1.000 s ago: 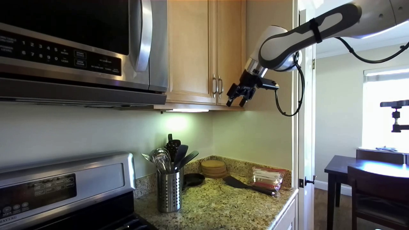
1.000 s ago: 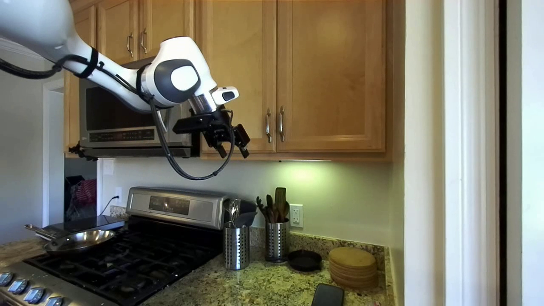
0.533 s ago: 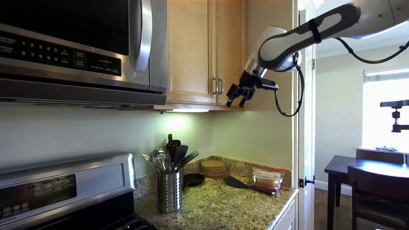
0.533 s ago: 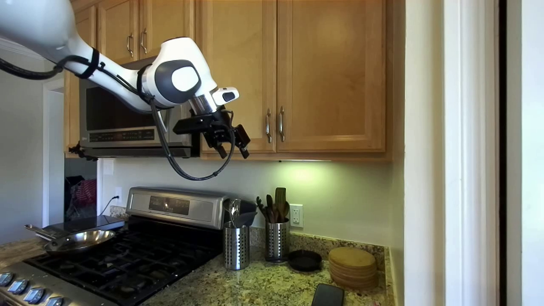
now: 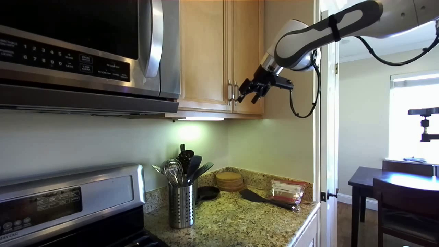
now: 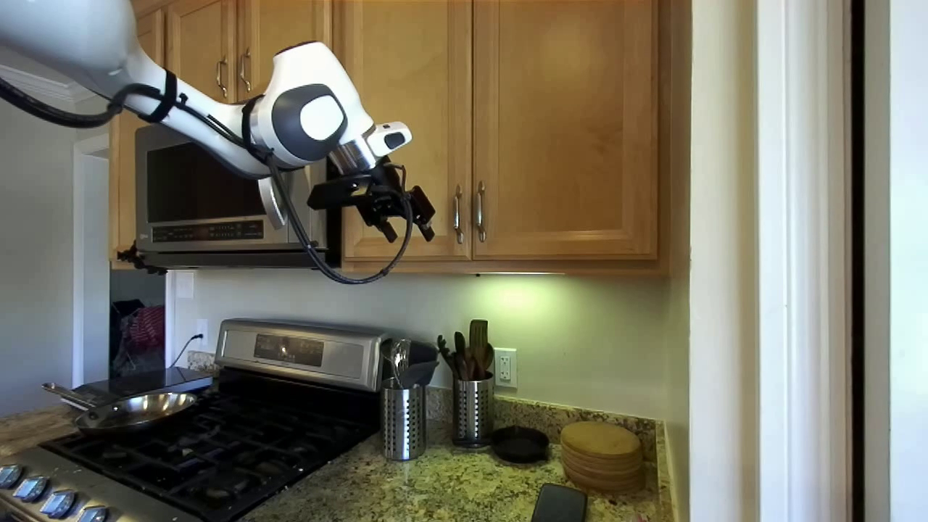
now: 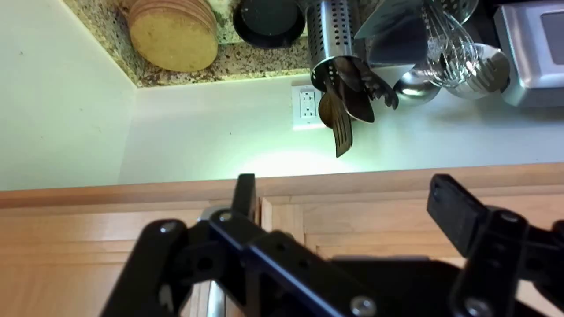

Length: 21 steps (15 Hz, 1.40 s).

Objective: Open the left door of the upper cabinet on the right

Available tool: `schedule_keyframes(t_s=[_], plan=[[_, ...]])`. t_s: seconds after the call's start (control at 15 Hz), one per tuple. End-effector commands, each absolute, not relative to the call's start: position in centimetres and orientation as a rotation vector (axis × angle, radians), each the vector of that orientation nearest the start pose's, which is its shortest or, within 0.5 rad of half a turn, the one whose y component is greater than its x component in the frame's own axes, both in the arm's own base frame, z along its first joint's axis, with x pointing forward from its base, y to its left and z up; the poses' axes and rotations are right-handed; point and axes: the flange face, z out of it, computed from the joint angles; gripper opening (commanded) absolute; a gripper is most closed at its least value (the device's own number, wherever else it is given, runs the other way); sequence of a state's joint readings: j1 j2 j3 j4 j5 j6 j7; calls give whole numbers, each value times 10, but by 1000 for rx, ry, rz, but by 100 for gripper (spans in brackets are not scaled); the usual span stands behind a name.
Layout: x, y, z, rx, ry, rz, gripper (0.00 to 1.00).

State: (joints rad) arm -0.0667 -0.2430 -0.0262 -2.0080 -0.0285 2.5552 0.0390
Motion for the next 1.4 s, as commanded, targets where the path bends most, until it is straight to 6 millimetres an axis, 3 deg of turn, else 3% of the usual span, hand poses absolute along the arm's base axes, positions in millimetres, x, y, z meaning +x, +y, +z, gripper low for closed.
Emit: schedule_keyframes(t_s=[0.0, 0.27, 0.4, 0.47, 0.67, 0.73, 0.93, 1.0, 1.07, 1.13, 1.33], plan=[[551, -54, 671, -2872, 156, -1314, 100], [554, -51, 693, -2841, 140, -1367, 100], [557, -54, 700, -2827, 143, -1381, 89], [560, -55, 703, -2817, 141, -1387, 67], [571, -57, 707, -2796, 123, -1405, 56], [575, -58, 707, -2795, 110, -1412, 71], [588, -62, 700, -2801, 75, -1399, 87], [592, -63, 699, -2806, 59, -1399, 85], [596, -64, 697, -2812, 48, -1397, 67], [599, -66, 696, -2813, 36, -1400, 60], [609, -74, 692, -2826, 13, -1410, 51]])
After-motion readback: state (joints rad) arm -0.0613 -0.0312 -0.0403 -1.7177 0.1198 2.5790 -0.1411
